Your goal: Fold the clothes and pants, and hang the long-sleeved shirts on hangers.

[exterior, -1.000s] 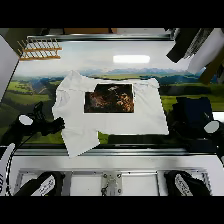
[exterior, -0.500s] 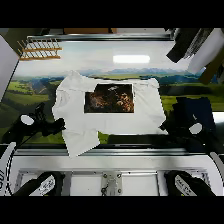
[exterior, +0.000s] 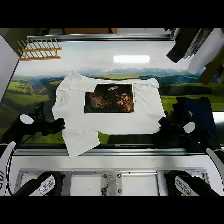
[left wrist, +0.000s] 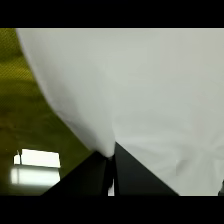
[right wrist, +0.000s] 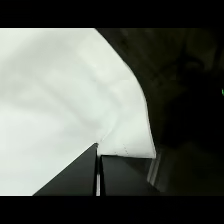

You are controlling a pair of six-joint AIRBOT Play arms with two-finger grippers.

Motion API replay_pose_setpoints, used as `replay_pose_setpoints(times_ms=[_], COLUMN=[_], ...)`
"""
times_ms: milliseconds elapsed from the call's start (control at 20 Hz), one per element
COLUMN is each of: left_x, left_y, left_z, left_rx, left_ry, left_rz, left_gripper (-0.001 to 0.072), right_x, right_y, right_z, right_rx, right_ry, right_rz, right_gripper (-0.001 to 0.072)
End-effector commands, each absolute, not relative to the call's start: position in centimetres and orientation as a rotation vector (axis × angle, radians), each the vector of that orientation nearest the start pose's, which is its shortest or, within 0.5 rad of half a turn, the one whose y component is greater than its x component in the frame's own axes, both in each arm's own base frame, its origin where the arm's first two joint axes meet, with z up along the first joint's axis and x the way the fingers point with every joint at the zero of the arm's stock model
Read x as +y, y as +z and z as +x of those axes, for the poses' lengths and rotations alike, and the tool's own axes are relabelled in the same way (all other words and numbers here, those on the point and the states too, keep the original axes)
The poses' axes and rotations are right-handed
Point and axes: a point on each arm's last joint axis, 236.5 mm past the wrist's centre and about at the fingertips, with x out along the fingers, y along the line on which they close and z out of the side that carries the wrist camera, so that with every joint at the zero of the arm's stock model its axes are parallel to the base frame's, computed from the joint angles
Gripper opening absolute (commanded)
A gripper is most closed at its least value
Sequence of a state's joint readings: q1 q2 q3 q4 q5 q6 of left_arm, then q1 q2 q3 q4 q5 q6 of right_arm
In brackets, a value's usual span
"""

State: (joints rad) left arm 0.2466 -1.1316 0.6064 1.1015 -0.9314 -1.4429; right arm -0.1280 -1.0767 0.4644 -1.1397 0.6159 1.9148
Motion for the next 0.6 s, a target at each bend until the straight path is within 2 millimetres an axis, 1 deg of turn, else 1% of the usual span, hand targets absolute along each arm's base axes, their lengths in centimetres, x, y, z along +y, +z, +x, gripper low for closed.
replay_pose_setpoints(times_ms=[0,50,100,150,200,250,300,350,400,450,500,550], left_x=[-1.0,-0.6,-0.2,0.1,0.2,0.2,0.0,-0.4,-1.0,-1.8,-2.6,-3.3], left_y=[-5.4,-1.7,3.3,8.8,15.4,21.8,28.5,34.3,39.2,43.7,46.9,49.6], left_z=[31.4,33.5,35.6,37.0,37.9,37.8,36.7,34.9,32.5,29.5,26.4,23.4], left_rx=[1.256,1.162,1.044,0.918,0.769,0.623,0.470,0.338,0.221,0.109,0.017,-0.066], left_ry=[-0.022,-0.038,-0.058,-0.075,-0.091,-0.102,-0.111,-0.120,-0.128,-0.135,-0.141,-0.146], left_rz=[-0.525,-0.496,-0.458,-0.417,-0.369,-0.323,-0.274,-0.231,-0.193,-0.155,-0.125,-0.098], left_gripper=[0.0004,0.0004,0.0004,0.0004,0.0004,0.0004,0.0005,0.0005,0.0005,0.0005,0.0005,0.0005], right_x=[0.8,0.2,-0.3,-0.6,-0.8,-0.8,-0.8,-0.6,-0.4,-0.2,0.1,0.4], right_y=[-7.5,-4.5,-0.3,4.6,10.5,16.9,22.5,27.9,33.0,37.5,40.7,43.4], right_z=[32.3,33.8,35.7,37.5,39.0,39.8,39.8,39.1,37.6,35.7,33.6,31.4], right_rx=[1.132,1.091,1.016,0.919,0.798,0.667,0.552,0.440,0.328,0.225,0.146,0.075], right_ry=[-0.211,-0.172,-0.129,-0.089,-0.050,-0.018,0.001,0.017,0.030,0.039,0.047,0.053], right_rz=[0.630,0.547,0.478,0.416,0.360,0.310,0.280,0.250,0.229,0.210,0.186,0.164], right_gripper=[0.0007,0.0008,0.0007,0.0007,0.0008,0.0007,0.0007,0.0007,0.0008,0.0008,0.0008,0.0007])
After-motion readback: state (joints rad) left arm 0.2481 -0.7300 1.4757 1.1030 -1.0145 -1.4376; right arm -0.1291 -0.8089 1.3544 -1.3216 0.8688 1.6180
